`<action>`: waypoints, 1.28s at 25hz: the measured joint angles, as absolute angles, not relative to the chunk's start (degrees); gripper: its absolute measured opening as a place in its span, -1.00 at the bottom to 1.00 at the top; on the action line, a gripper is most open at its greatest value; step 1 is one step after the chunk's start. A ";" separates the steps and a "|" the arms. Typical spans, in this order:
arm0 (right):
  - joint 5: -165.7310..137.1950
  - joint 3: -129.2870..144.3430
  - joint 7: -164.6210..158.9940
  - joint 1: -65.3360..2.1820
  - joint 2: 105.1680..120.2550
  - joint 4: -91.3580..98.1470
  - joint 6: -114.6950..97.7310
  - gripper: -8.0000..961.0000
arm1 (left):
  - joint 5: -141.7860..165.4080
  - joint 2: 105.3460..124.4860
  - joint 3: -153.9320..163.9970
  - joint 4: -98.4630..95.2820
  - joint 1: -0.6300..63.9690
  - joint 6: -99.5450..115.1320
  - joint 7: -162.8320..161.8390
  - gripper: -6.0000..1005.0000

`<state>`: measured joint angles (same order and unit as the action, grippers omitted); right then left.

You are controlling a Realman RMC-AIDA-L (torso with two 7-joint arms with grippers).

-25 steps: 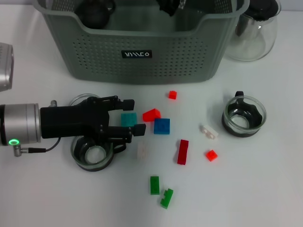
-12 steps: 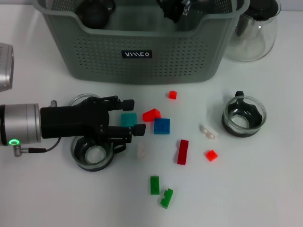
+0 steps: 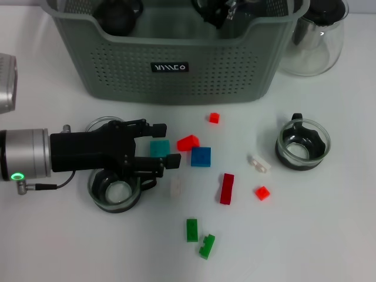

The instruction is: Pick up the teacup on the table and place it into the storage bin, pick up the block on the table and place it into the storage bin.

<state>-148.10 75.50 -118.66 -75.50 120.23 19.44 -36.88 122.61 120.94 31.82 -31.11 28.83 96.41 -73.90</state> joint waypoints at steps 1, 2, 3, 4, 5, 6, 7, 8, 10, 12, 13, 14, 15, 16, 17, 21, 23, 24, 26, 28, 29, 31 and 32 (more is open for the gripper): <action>-148.10 75.50 -118.70 -75.50 120.23 19.47 -36.88 -0.58 | 122.61 120.94 31.82 -31.11 28.83 96.41 -73.92 0.65; -148.10 75.50 -118.73 -75.50 120.23 19.51 -36.88 -0.58 | 122.61 120.94 31.81 -31.11 28.83 96.42 -73.92 0.65; -148.10 75.50 -118.76 -75.49 120.23 19.53 -36.89 -0.57 | 122.61 120.94 31.82 -31.11 28.83 96.44 -73.92 0.65; -148.10 75.50 -118.79 -75.49 120.23 19.55 -36.93 -0.57 | 122.61 120.94 31.82 -31.11 28.83 96.47 -73.92 0.65; -148.10 75.50 -118.80 -75.49 120.23 19.57 -36.99 -0.56 | 122.61 120.94 31.82 -31.11 28.83 96.53 -73.92 0.65; -148.10 75.50 -118.80 -75.49 120.23 19.62 -37.07 -0.56 | 122.61 120.94 31.82 -31.11 28.83 96.63 -73.92 0.65; -148.10 75.50 -118.81 -75.49 120.23 19.70 -37.15 -0.55 | 122.61 120.94 31.82 -31.11 28.78 96.78 -73.92 0.65; -148.10 75.50 -118.81 -75.49 120.23 19.78 -37.20 -0.44 | 122.61 120.94 31.82 -31.11 28.78 96.78 -73.92 0.65; -148.10 75.48 -118.82 -75.32 120.24 20.64 -37.33 -0.23 | 122.61 120.94 31.82 -31.11 28.67 96.88 -73.92 0.65; -148.03 75.24 -119.03 -74.67 120.24 23.04 -37.92 -0.17 | 122.61 120.94 31.81 -31.11 28.57 96.92 -73.92 0.65; -147.95 75.11 -119.43 -73.99 120.23 25.41 -38.66 -0.14 | 122.60 120.94 31.82 -31.11 28.52 96.95 -73.92 0.65; -147.87 75.02 -119.99 -73.25 120.18 28.24 -39.57 -0.11 | 122.61 120.94 31.82 -31.11 28.48 96.95 -73.92 0.65; -147.76 74.92 -120.75 -72.29 120.15 31.41 -40.70 -0.09 | 122.61 120.92 31.81 -31.11 28.44 96.94 -73.92 0.65; -147.72 74.69 -121.74 -71.15 120.10 35.58 -42.31 -0.06 | 122.60 120.91 31.82 -31.11 28.42 96.95 -73.92 0.65; -147.70 74.37 -122.46 -70.22 120.05 38.99 -43.76 -0.03 | 122.61 120.88 31.82 -31.11 28.39 96.95 -73.92 0.65; -146.52 71.40 -124.66 -66.45 120.03 53.43 -51.44 0.09 | 122.60 120.75 31.81 -31.17 28.36 96.97 -73.92 0.65; -143.26 69.21 -124.65 -64.45 119.80 59.97 -55.96 0.14 | 122.60 120.75 31.81 -31.21 28.36 96.96 -73.92 0.65; -141.06 68.20 -124.35 -63.64 119.58 62.54 -58.09 0.16 | 122.61 120.75 31.82 -31.23 28.37 96.95 -73.92 0.65; -134.24 65.56 -122.71 -61.25 118.59 67.20 -64.00 0.22 | 122.63 120.74 31.83 -31.26 28.38 97.06 -73.91 0.65; -125.77 62.40 -120.46 -58.59 117.03 70.22 -70.55 0.22 | 122.69 120.68 31.81 -31.29 28.38 97.25 -73.92 0.65; -122.36 61.16 -119.69 -57.59 116.50 70.85 -72.94 0.22 | 122.72 120.66 31.82 -31.31 28.38 97.40 -73.91 0.65; -114.05 57.42 -117.85 -54.81 114.90 71.68 -79.15 0.22 | 122.81 120.62 31.82 -31.40 28.34 97.63 -73.92 0.65; -110.57 55.67 -117.10 -53.55 114.14 71.84 -81.99 0.22 | 122.81 120.57 31.82 -31.42 28.33 97.64 -73.92 0.65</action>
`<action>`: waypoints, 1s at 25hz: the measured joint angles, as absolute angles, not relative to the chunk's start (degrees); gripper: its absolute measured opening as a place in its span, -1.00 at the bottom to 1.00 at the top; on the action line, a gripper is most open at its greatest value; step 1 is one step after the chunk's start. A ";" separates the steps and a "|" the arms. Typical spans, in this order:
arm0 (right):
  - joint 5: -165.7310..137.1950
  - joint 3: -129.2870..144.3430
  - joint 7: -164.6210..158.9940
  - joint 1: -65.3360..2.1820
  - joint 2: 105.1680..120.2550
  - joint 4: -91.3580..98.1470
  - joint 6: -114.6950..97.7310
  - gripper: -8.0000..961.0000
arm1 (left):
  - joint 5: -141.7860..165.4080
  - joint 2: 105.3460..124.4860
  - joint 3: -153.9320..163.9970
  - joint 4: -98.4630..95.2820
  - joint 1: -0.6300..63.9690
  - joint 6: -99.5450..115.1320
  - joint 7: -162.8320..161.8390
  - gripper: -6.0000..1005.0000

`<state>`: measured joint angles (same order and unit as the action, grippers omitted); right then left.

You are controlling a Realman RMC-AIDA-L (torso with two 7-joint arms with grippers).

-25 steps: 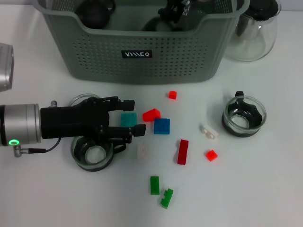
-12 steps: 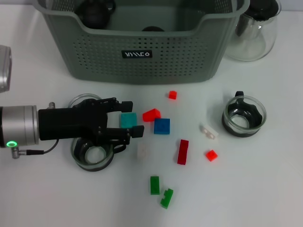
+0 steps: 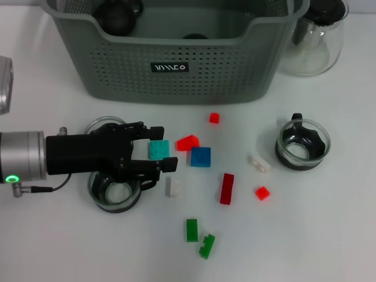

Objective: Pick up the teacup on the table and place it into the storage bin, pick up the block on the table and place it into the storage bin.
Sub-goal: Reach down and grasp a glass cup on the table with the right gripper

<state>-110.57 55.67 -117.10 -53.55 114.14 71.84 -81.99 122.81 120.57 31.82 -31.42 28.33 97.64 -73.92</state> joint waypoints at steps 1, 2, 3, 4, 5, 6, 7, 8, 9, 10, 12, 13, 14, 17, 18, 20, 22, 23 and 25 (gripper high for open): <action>-107.63 53.99 -116.47 -52.21 113.48 71.90 -84.70 0.25 | 122.81 120.54 31.82 -31.44 28.33 97.67 -73.91 0.65; -105.67 52.77 -115.96 -51.06 112.95 71.96 -86.82 0.28 | 122.76 120.51 31.82 -31.46 28.33 97.70 -73.91 0.65; -103.88 51.47 -115.46 -49.80 112.33 71.97 -89.17 0.31 | 122.72 120.48 31.82 -31.47 28.32 97.70 -73.92 0.65; -102.84 50.42 -114.83 -48.55 111.80 72.02 -91.47 0.34 | 122.71 120.48 31.81 -31.48 28.34 97.71 -73.92 0.65; -101.99 49.31 -113.96 -47.41 111.30 72.05 -93.89 0.37 | 122.70 120.49 31.82 -31.47 28.37 97.73 -73.92 0.65; -101.52 48.32 -112.97 -46.43 110.90 72.04 -96.47 0.40 | 122.71 120.48 31.82 -31.48 28.40 97.73 -73.92 0.65; -100.96 47.24 -111.95 -45.64 110.52 72.04 -98.95 0.43 | 122.71 120.48 31.81 -31.48 28.50 97.76 -73.91 0.65; -100.48 46.05 -110.71 -44.82 110.16 71.96 -101.64 0.46 | 122.72 120.47 31.82 -31.47 28.53 97.78 -73.92 0.65; -99.93 44.83 -109.65 -44.15 109.84 71.90 -104.70 0.50 | 122.71 120.45 31.82 -31.47 28.58 97.80 -73.92 0.65; -99.58 43.69 -108.91 -43.70 109.59 71.86 -107.48 0.53 | 122.71 120.42 31.81 -31.48 28.62 97.81 -73.91 0.65; -99.05 41.89 -108.04 -42.69 108.99 71.82 -112.01 0.59 | 122.70 120.41 31.82 -31.47 28.71 97.82 -73.92 0.65; -98.88 41.91 -107.80 -41.91 108.60 71.89 -112.99 0.62 | 122.68 120.41 31.82 -31.46 28.73 97.78 -73.92 0.65; -98.84 42.56 -107.60 -41.07 108.16 71.91 -113.51 0.65 | 122.68 120.41 31.82 -31.46 28.73 97.73 -73.91 0.65; -99.45 47.02 -106.63 -38.98 106.34 70.88 -113.44 0.75 | 122.65 120.48 31.82 -31.44 28.74 97.35 -73.92 0.65; -100.46 48.82 -106.35 -38.66 105.75 70.11 -113.45 0.79 | 122.65 120.48 31.82 -31.42 28.74 97.31 -73.92 0.65; -103.09 51.60 -106.05 -38.50 104.97 68.88 -113.50 0.79 | 122.64 120.51 31.82 -31.39 28.75 97.27 -73.92 0.65; -107.41 53.94 -106.01 -38.84 104.82 68.25 -113.56 0.79 | 122.63 120.56 31.81 -31.34 28.74 97.21 -73.91 0.65; -110.08 54.95 -106.04 -39.10 104.93 68.14 -113.59 0.79 | 122.62 120.58 31.82 -31.28 28.74 97.15 -73.91 0.65; -114.54 56.65 -106.32 -39.65 105.37 67.97 -113.62 0.79 | 122.61 120.63 31.82 -31.20 28.68 97.02 -73.91 0.65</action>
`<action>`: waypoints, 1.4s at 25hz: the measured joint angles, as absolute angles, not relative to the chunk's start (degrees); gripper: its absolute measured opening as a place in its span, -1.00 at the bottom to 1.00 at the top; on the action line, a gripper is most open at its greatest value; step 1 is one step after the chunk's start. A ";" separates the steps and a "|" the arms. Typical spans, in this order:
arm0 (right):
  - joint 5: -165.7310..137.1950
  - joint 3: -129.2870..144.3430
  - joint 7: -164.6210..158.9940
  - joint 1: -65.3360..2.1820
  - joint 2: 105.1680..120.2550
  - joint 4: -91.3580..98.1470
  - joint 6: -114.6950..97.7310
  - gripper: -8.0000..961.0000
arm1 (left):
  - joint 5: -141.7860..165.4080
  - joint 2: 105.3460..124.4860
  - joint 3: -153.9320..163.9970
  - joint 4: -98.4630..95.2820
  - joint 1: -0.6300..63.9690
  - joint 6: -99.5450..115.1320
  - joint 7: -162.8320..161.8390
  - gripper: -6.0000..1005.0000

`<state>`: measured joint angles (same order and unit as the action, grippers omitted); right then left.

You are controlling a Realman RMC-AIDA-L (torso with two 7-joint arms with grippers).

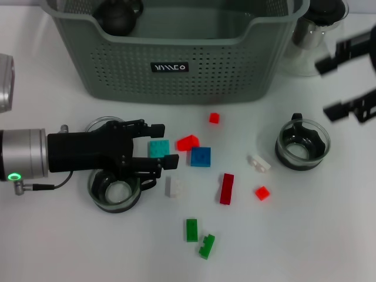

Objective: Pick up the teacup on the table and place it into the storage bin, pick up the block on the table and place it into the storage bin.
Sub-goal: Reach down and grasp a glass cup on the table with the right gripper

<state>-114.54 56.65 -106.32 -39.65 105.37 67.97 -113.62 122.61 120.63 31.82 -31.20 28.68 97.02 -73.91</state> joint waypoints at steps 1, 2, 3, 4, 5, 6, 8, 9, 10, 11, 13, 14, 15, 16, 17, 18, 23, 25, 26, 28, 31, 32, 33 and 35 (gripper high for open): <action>-116.96 57.36 -106.60 -39.99 105.63 67.92 -113.63 0.79 | 122.60 120.68 31.82 -31.20 28.60 96.97 -73.92 0.65; -119.18 58.02 -106.88 -40.36 105.95 67.88 -113.62 0.79 | 122.60 120.71 31.81 -31.22 28.53 96.96 -73.92 0.65; -120.84 58.54 -107.07 -40.70 106.27 67.84 -113.65 0.78 | 122.60 120.73 31.82 -31.23 28.47 96.90 -73.92 0.65; -122.89 59.05 -107.27 -41.07 106.63 67.80 -113.61 0.78 | 122.60 120.74 31.82 -31.22 28.41 96.76 -73.92 0.65; -124.77 59.56 -107.40 -41.50 107.11 67.71 -113.65 0.78 | 122.60 120.75 31.82 -31.19 28.38 96.63 -73.91 0.65; -127.29 60.04 -107.44 -42.02 107.76 67.42 -113.65 0.78 | 122.60 120.75 31.82 -31.15 28.36 96.47 -73.92 0.65; -131.21 60.43 -107.43 -43.04 108.89 66.74 -113.61 0.78 | 122.60 120.79 31.82 -31.08 28.31 96.28 -73.92 0.65; -133.84 60.44 -107.25 -43.66 109.67 66.13 -113.57 0.78 | 122.60 120.81 31.81 -31.08 28.30 96.23 -73.91 0.65; -136.53 60.36 -107.02 -44.27 110.36 65.49 -113.37 0.78 | 122.60 120.86 31.82 -31.08 28.27 96.13 -73.91 0.65; -138.90 60.34 -106.75 -44.86 111.14 64.69 -112.99 0.78 | 122.60 120.91 31.82 -31.07 28.28 96.02 -73.91 0.65; -142.84 60.43 -106.21 -45.68 112.53 63.48 -111.95 0.78 | 122.61 120.96 31.82 -31.02 28.27 95.60 -73.91 0.65; -144.65 60.58 -105.76 -45.93 113.37 63.01 -111.40 0.78 | 122.61 120.99 31.82 -31.00 28.27 95.39 -73.92 0.65; -146.18 60.66 -105.36 -46.15 114.04 62.73 -110.72 0.78 | 122.61 121.04 31.81 -30.96 28.28 95.17 -73.91 0.65; -147.73 60.69 -104.87 -46.27 114.90 62.53 -110.27 0.78 | 122.61 121.08 31.82 -30.93 28.28 95.00 -73.91 0.65; -149.19 60.75 -104.43 -46.36 115.67 62.43 -109.57 0.78 | 122.61 121.13 31.81 -30.93 28.28 94.88 -73.92 0.65; -150.49 60.91 -104.05 -46.45 116.53 62.31 -109.09 0.78 | 122.61 121.21 31.82 -30.93 28.28 94.79 -73.91 0.65; -154.50 61.75 -103.50 -46.56 118.90 61.84 -105.43 0.78 | 122.61 121.48 31.82 -30.93 28.11 94.57 -73.92 0.65; -155.19 62.62 -103.29 -46.36 119.54 61.82 -103.96 0.77 | 122.61 121.53 31.81 -30.93 28.02 94.56 -73.87 0.65; -155.44 63.27 -103.26 -46.20 119.81 61.76 -103.14 0.77 | 122.61 121.55 31.81 -30.93 27.98 94.56 -73.83 0.65; -155.72 64.78 -103.34 -45.99 120.09 61.24 -101.34 0.77 | 122.61 121.56 31.82 -30.93 27.92 94.55 -73.82 0.65; -155.76 67.00 -103.51 -46.02 120.19 59.32 -98.72 0.77 | 122.61 121.56 31.81 -30.94 27.90 94.57 -73.85 0.65; -155.76 67.60 -103.55 -46.08 120.22 58.72 -97.86 0.77 | 122.61 121.56 31.81 -30.94 27.90 94.58 -73.85 0.65; -155.74 68.34 -103.57 -46.11 120.27 58.15 -96.94 0.77 | 122.61 121.55 31.82 -30.94 27.88 94.59 -73.85 0.65; -155.52 69.64 -103.60 -46.10 120.31 57.31 -95.39 0.77 | 122.61 121.55 31.82 -30.94 27.88 94.60 -73.86 0.65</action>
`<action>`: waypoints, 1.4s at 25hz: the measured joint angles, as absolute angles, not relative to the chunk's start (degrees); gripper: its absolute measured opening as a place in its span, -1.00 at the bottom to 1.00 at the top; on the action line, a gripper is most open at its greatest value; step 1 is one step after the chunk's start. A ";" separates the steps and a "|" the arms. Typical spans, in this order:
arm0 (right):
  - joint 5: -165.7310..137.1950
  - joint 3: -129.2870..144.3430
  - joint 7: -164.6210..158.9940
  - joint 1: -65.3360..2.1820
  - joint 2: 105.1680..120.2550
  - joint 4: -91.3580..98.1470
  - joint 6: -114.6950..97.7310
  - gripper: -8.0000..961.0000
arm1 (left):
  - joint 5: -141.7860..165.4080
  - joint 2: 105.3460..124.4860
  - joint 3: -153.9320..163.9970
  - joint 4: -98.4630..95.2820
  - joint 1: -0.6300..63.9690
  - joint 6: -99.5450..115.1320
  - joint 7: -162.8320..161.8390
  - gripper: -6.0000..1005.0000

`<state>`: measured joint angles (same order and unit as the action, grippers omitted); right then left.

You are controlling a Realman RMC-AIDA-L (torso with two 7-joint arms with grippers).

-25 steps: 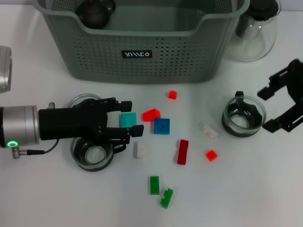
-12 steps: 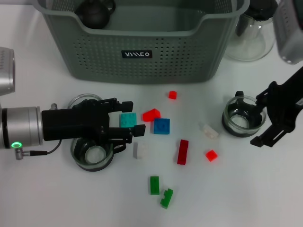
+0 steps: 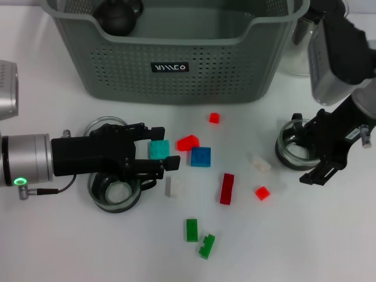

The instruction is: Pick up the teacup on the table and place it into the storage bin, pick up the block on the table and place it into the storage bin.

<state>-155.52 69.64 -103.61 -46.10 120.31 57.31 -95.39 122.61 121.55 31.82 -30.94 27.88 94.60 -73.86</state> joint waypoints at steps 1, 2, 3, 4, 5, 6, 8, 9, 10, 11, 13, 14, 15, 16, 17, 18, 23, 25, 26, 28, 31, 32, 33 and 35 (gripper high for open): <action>-155.41 70.27 -103.62 -46.09 120.32 56.91 -94.63 0.77 | 122.61 121.55 31.82 -30.94 27.87 94.60 -73.87 0.65; -155.34 70.89 -103.62 -46.06 120.32 56.46 -94.01 0.77 | 122.61 121.55 31.82 -30.94 27.88 94.61 -73.87 0.65; -155.33 71.33 -103.62 -46.02 120.35 56.16 -93.47 0.77 | 122.61 121.55 31.82 -30.94 27.91 94.61 -73.87 0.65; -155.30 71.81 -103.63 -45.96 120.40 55.82 -92.90 0.77 | 122.61 121.55 31.81 -30.94 27.92 94.61 -73.87 0.65; -155.28 72.28 -103.65 -45.94 120.46 55.52 -92.47 0.77 | 122.61 121.55 31.82 -30.94 27.94 94.60 -73.87 0.65; -155.26 72.77 -103.67 -45.91 120.55 55.21 -91.86 0.77 | 122.61 121.55 31.82 -30.94 27.95 94.56 -73.87 0.65; -155.10 73.32 -103.70 -45.90 120.68 54.78 -91.20 0.77 | 122.61 121.59 31.82 -30.94 27.95 94.40 -73.86 0.65; -154.88 73.60 -103.71 -45.89 120.72 54.63 -91.01 0.77 | 122.61 121.60 31.82 -30.94 27.94 94.33 -73.86 0.65; -154.68 73.81 -103.77 -45.89 120.72 54.55 -90.90 0.77 | 122.61 121.60 31.82 -30.94 27.93 94.26 -73.86 0.65; -154.46 74.20 -103.94 -45.88 120.71 54.50 -90.86 0.76 | 122.61 121.61 31.82 -30.94 27.91 94.24 -73.87 0.65; -154.33 74.88 -104.33 -45.84 120.63 54.45 -90.74 0.72 | 122.61 121.62 31.82 -30.94 27.86 94.22 -73.89 0.65; -154.34 75.14 -104.53 -45.82 120.59 54.43 -90.71 0.71 | 122.61 121.63 31.82 -30.94 27.84 94.21 -73.90 0.65; -154.36 75.44 -104.73 -45.79 120.55 54.41 -90.69 0.69 | 122.61 121.63 31.82 -30.94 27.82 94.21 -73.91 0.65; -154.42 75.71 -104.96 -45.79 120.54 54.41 -90.66 0.68 | 122.61 121.64 31.82 -30.94 27.79 94.21 -73.91 0.65; -154.47 75.92 -105.14 -45.79 120.51 54.40 -90.64 0.66 | 122.61 121.64 31.82 -30.94 27.79 94.21 -73.91 0.65; -154.48 76.06 -105.28 -45.79 120.47 54.40 -90.61 0.64 | 122.61 121.64 31.82 -30.94 27.78 94.21 -73.91 0.65; -154.77 76.25 -105.65 -45.79 120.31 54.41 -90.80 0.26 | 122.61 121.64 31.82 -30.94 27.77 94.07 -73.75 0.65; -155.06 76.30 -105.79 -45.79 120.31 54.40 -90.79 0.09 | 122.61 121.64 31.82 -30.94 27.77 94.01 -73.68 0.65; -155.13 76.31 -105.84 -45.79 120.31 54.38 -90.80 -0.01 | 122.61 121.64 31.82 -30.94 27.77 93.98 -73.66 0.65; -155.09 76.29 -105.94 -45.79 120.32 54.38 -90.99 -0.20 | 122.61 121.64 31.81 -30.94 27.77 93.96 -73.66 0.65; -154.80 75.99 -106.21 -45.79 120.29 54.39 -91.59 -0.50 | 122.61 121.64 31.82 -30.94 27.72 93.95 -73.66 0.65; -154.71 75.85 -106.30 -45.79 120.25 54.51 -91.82 -0.60 | 122.61 121.64 31.82 -30.94 27.68 93.94 -73.65 0.65; -154.66 75.69 -106.35 -45.79 120.25 54.63 -92.15 -0.69 | 122.61 121.64 31.82 -30.94 27.62 93.95 -73.63 0.65; -154.60 75.18 -106.41 -45.79 120.22 54.87 -92.72 -0.80 | 122.61 121.64 31.80 -30.94 27.50 93.95 -73.62 0.65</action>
<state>-154.60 75.19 -106.41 -45.79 120.22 54.87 -92.72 122.61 121.64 31.80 -30.94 27.50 93.95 -73.62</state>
